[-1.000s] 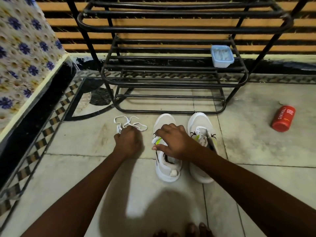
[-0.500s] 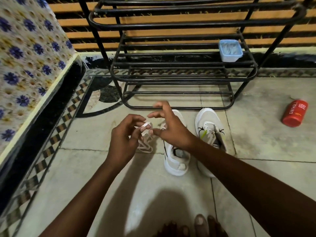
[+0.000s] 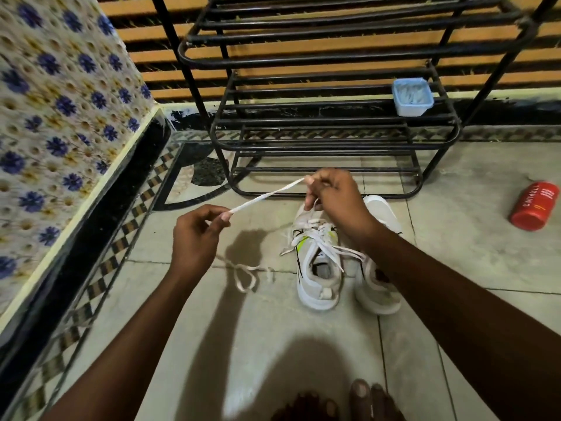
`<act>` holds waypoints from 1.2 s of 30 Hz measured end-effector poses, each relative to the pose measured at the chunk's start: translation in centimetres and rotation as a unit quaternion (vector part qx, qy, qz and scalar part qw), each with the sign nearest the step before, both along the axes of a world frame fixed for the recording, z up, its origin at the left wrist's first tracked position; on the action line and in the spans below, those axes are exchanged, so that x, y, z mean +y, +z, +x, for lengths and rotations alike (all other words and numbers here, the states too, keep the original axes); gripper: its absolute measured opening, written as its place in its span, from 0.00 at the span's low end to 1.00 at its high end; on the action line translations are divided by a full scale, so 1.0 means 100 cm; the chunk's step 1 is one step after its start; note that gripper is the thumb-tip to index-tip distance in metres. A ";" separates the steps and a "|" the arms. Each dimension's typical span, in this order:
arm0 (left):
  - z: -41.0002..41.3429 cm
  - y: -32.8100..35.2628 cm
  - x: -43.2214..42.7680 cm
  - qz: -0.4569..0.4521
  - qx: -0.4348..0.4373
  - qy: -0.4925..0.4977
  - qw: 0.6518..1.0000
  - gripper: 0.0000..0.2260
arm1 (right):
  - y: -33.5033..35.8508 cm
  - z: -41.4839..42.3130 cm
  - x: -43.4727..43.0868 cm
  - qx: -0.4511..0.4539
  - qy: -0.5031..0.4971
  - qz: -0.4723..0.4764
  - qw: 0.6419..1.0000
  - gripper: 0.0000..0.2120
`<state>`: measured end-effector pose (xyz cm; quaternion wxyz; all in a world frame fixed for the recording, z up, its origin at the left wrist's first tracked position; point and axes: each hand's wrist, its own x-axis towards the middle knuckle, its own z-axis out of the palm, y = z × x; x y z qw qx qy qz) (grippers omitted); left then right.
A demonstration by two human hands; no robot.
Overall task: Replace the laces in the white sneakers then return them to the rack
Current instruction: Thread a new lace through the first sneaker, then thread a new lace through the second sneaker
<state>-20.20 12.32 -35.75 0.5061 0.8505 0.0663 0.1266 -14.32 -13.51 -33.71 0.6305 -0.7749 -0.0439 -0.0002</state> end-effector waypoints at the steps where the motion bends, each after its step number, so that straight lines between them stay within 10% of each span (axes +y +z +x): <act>1: 0.000 0.000 0.003 0.008 0.010 0.026 1.000 0.03 | 0.001 0.002 -0.003 0.001 -0.022 -0.018 1.000 0.15; 13: -0.005 0.020 -0.013 -0.031 -0.019 -0.034 0.999 0.02 | 0.001 -0.011 0.021 -0.007 0.088 -0.172 0.981 0.09; 17: -0.010 0.025 -0.021 -0.036 -0.024 -0.115 0.992 0.04 | 0.001 -0.024 0.032 -0.062 0.160 -0.275 0.946 0.33; 21: -0.013 0.023 -0.022 -0.015 -0.030 -0.126 0.991 0.03 | 0.001 -0.026 0.043 -0.049 0.222 -0.259 0.939 0.07; 25: -0.013 0.016 -0.004 -0.045 -0.019 -0.064 0.997 0.02 | -0.004 -0.018 0.026 0.025 -0.004 -0.246 0.969 0.11; 28: -0.012 0.007 0.010 -0.022 0.009 0.005 1.000 0.04 | -0.004 -0.007 0.003 0.102 -0.153 -0.356 0.916 0.09; 33: -0.017 0.012 -0.006 -0.021 0.008 -0.083 0.996 0.03 | -0.006 -0.028 0.023 -0.046 0.084 -0.364 0.926 0.24; 36: -0.018 0.017 -0.022 -0.044 -0.005 -0.103 0.994 0.03 | -0.011 -0.039 0.051 -0.060 0.199 -0.296 0.932 0.07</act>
